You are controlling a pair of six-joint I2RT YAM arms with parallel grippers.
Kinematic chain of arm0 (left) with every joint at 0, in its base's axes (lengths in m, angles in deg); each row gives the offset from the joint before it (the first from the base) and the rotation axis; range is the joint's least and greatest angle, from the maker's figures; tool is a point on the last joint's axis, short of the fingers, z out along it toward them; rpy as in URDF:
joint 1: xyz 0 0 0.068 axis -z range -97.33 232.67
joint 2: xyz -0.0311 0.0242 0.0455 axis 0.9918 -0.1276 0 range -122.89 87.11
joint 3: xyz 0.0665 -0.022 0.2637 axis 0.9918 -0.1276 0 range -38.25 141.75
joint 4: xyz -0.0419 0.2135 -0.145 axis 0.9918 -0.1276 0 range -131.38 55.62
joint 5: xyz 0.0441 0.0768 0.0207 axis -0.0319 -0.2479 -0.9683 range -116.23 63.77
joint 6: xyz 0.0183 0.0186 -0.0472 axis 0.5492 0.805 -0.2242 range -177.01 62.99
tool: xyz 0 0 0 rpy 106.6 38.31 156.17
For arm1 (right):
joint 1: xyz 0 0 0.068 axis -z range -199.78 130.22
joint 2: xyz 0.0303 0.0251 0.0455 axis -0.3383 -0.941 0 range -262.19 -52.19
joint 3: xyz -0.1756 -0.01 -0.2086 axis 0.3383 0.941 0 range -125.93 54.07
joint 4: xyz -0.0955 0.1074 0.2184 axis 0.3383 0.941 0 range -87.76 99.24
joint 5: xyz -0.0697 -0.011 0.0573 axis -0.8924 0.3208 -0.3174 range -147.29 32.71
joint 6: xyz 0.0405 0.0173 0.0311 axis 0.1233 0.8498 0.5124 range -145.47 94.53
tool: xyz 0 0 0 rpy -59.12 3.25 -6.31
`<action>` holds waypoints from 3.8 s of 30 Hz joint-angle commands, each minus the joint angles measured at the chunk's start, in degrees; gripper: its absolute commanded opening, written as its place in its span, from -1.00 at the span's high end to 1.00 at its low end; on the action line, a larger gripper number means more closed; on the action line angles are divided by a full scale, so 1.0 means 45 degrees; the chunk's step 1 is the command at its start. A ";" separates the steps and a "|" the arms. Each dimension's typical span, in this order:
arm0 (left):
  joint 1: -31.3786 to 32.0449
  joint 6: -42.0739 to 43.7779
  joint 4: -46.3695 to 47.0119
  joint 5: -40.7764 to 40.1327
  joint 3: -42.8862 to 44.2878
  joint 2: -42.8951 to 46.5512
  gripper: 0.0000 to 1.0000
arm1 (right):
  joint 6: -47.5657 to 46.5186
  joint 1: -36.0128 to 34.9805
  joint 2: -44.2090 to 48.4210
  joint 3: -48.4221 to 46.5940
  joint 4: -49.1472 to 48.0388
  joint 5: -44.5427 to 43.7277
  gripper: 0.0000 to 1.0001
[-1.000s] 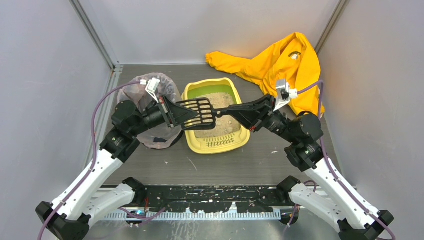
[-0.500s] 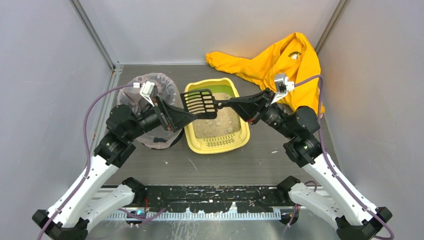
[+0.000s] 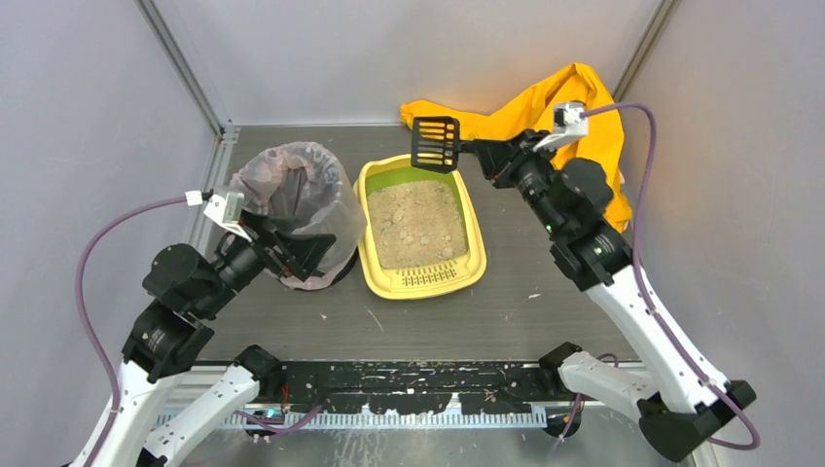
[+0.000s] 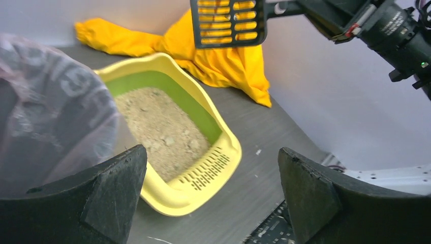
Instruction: Clean the litter box
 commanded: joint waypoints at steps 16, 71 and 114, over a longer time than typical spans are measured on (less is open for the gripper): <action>0.0053 0.2494 -0.0137 -0.3622 -0.0211 -0.1162 -0.99 | 0.0497 0.0574 -0.6503 -0.0849 -0.0398 -0.0168 0.99; 0.0054 0.2358 -0.0111 -0.3594 -0.0407 -0.1280 -0.99 | 0.3047 0.1580 -0.7927 0.1449 -0.3360 0.3818 0.99; 0.0047 0.1834 -0.0003 -0.3106 -0.0339 -0.1458 -0.99 | 1.2341 0.6452 -0.7180 0.6819 -1.4799 1.0206 0.99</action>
